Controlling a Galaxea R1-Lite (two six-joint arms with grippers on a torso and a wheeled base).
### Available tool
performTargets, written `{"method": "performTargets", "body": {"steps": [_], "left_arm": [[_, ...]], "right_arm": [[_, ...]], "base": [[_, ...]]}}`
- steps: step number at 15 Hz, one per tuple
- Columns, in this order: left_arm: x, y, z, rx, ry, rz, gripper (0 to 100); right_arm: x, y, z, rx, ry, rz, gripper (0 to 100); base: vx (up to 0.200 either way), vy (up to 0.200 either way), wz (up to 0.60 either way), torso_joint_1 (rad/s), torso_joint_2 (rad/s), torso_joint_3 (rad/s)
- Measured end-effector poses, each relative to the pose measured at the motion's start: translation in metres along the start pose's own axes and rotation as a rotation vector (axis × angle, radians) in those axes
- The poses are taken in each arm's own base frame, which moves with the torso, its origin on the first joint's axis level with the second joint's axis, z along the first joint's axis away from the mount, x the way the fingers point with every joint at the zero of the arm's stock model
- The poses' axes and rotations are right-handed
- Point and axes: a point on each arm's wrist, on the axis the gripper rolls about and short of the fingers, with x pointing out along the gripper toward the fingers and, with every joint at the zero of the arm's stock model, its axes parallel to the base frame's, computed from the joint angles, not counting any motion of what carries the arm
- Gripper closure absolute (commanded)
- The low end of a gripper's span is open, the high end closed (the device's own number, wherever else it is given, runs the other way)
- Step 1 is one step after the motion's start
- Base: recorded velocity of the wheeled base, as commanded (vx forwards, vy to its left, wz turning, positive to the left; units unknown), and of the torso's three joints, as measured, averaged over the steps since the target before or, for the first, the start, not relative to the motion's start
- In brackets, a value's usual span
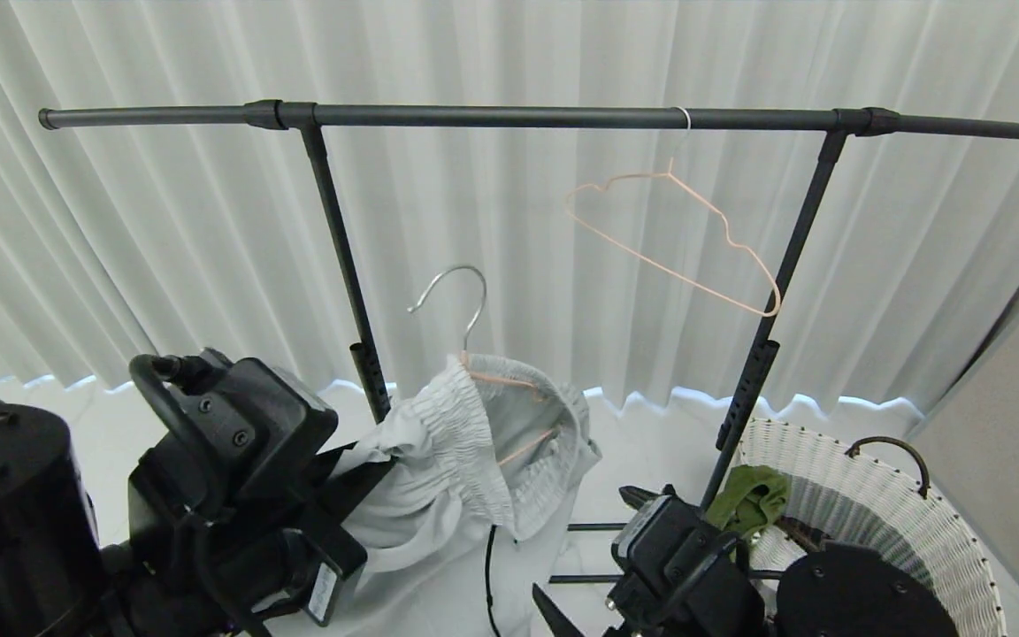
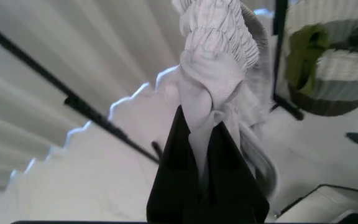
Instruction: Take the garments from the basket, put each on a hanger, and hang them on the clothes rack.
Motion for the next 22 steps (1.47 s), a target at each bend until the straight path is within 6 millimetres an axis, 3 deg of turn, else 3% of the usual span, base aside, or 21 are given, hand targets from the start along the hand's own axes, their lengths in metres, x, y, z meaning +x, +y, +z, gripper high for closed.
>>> {"method": "performTargets", "body": {"steps": [5, 11, 16, 19, 22], "left_arm": [[-0.012, -0.008, -0.013, 0.066, -0.097, -0.165, 100], [-0.022, -0.011, -0.021, 0.119, -0.158, -0.323, 100], [-0.026, -0.012, -0.019, 0.233, -0.242, -0.421, 100], [-0.027, -0.012, -0.018, 0.233, -0.252, -0.418, 100], [-0.027, -0.01, -0.013, 0.232, -0.267, -0.41, 100]], "right_arm": [[-0.019, -0.031, -0.005, -0.011, 0.022, -0.019, 0], [-0.044, -0.068, 0.006, -0.109, 0.068, 0.12, 0], [-0.049, -0.073, 0.046, -0.19, 0.075, 0.358, 0], [-0.04, -0.073, 0.063, -0.208, 0.026, 0.371, 0], [-0.031, -0.069, 0.068, -0.212, 0.018, 0.386, 0]], "base": [[0.0, 0.0, 0.0, 0.0, 0.0, 0.0], [0.0, 0.0, 0.0, 0.0, 0.0, 0.0], [0.0, 0.0, 0.0, 0.0, 0.0, 0.0], [0.0, 0.0, 0.0, 0.0, 0.0, 0.0], [0.0, 0.0, 0.0, 0.0, 0.0, 0.0]]}}
